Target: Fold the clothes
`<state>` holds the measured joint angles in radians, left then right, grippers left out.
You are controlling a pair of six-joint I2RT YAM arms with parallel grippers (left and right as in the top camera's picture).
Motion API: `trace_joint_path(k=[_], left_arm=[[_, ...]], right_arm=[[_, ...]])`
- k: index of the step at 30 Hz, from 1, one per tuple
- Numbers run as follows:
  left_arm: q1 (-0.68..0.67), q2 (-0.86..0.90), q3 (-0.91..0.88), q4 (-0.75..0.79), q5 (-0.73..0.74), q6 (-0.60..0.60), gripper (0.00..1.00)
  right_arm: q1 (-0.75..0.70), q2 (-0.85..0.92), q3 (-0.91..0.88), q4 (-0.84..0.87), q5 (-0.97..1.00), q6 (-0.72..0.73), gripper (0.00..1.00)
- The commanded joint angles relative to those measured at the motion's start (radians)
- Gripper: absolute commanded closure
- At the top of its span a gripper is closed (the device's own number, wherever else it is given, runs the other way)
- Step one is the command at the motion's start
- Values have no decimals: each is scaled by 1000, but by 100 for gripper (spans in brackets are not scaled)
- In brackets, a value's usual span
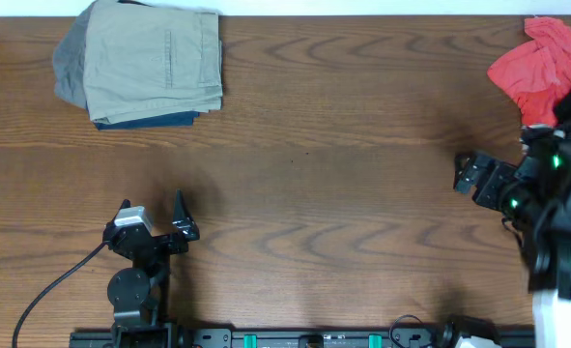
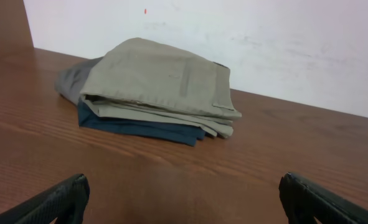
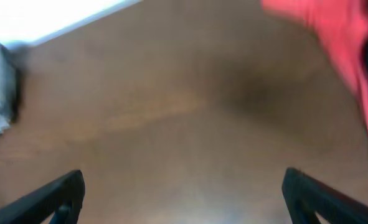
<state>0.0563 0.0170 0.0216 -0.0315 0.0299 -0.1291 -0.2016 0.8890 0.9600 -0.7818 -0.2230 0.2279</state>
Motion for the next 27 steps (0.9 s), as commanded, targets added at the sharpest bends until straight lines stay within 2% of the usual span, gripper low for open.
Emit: trace_joint_path(k=[1, 7, 13, 27], left_arm=[[4, 0, -17, -39, -16, 17, 2], [4, 0, -17, -39, -16, 17, 2], [4, 0, -17, -39, -16, 17, 2], [4, 0, -18, -39, -16, 17, 2]], right_arm=[[63, -138, -147, 130, 13, -10, 1], [181, -427, -466, 443, 10, -12, 1], [217, -641, -693, 639, 6, -12, 1], [216, -851, -919, 849, 8, -88, 1]])
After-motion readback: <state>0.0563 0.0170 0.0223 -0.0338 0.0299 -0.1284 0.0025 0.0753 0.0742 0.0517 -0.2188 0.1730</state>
